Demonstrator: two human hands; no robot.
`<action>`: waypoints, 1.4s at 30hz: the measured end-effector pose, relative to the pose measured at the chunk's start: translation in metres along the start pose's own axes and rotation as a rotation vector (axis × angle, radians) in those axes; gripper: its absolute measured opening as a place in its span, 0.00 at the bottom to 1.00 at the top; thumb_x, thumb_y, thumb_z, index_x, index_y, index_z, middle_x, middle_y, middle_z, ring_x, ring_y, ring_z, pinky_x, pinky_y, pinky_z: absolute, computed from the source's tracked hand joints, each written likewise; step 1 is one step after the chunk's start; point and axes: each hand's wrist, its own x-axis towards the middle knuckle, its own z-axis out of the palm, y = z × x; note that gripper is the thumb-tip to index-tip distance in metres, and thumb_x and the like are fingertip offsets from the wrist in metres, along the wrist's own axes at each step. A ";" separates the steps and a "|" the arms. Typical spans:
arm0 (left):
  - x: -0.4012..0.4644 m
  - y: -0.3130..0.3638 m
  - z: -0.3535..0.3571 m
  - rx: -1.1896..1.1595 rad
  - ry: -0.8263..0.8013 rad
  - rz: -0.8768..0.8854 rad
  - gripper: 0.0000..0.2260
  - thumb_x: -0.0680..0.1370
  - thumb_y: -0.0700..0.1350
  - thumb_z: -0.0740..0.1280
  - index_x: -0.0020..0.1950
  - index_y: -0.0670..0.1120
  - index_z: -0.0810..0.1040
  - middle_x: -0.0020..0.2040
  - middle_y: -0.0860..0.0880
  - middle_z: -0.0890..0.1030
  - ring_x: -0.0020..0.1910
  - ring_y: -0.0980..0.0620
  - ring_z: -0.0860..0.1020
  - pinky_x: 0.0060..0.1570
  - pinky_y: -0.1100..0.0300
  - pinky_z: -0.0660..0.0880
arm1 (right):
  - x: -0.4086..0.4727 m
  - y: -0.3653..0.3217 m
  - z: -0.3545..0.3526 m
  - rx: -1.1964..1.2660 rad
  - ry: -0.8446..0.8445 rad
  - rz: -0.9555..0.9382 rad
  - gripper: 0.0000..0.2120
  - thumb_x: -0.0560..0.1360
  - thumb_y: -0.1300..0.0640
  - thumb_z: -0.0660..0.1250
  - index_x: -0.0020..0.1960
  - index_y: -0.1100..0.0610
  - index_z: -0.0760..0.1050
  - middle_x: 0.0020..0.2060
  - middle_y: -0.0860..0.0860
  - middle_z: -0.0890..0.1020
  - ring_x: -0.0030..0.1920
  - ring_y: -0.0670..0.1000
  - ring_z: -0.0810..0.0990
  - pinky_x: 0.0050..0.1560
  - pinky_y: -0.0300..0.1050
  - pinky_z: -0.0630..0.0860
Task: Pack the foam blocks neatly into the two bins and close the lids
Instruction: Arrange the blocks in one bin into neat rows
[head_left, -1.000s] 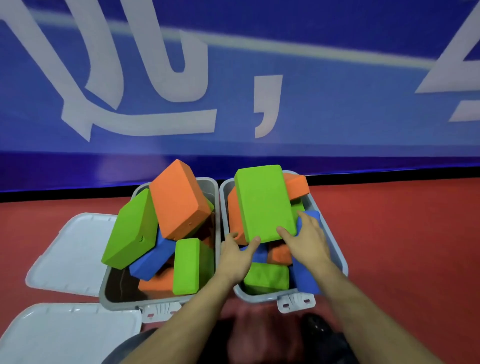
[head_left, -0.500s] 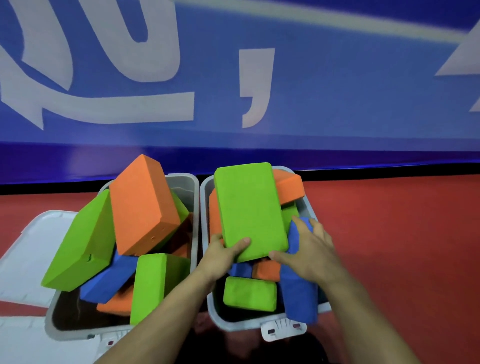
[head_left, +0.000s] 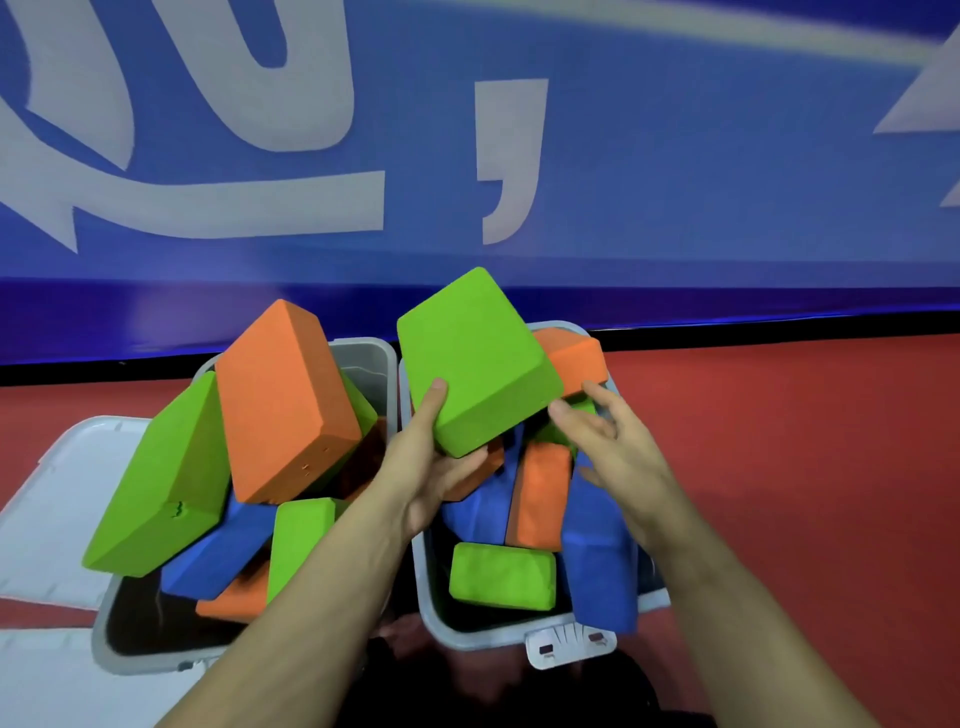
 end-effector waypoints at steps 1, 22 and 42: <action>-0.001 -0.001 0.004 0.028 -0.008 -0.004 0.23 0.77 0.61 0.69 0.67 0.49 0.78 0.56 0.47 0.87 0.50 0.49 0.87 0.51 0.55 0.83 | 0.000 -0.004 0.005 0.102 -0.017 0.066 0.45 0.64 0.34 0.75 0.77 0.42 0.64 0.68 0.49 0.77 0.63 0.50 0.80 0.65 0.56 0.76; -0.003 0.009 -0.028 0.159 0.154 0.102 0.19 0.82 0.56 0.66 0.68 0.46 0.75 0.62 0.46 0.81 0.58 0.48 0.81 0.59 0.49 0.80 | 0.080 -0.013 0.027 0.092 0.414 0.005 0.29 0.74 0.33 0.69 0.63 0.52 0.65 0.47 0.49 0.80 0.38 0.55 0.85 0.47 0.56 0.85; -0.004 0.014 -0.026 0.218 0.134 0.104 0.12 0.82 0.57 0.66 0.58 0.50 0.78 0.62 0.46 0.79 0.54 0.50 0.79 0.58 0.50 0.79 | 0.099 0.007 0.069 -0.046 0.343 0.121 0.30 0.72 0.34 0.72 0.59 0.54 0.65 0.45 0.54 0.85 0.39 0.52 0.86 0.51 0.58 0.83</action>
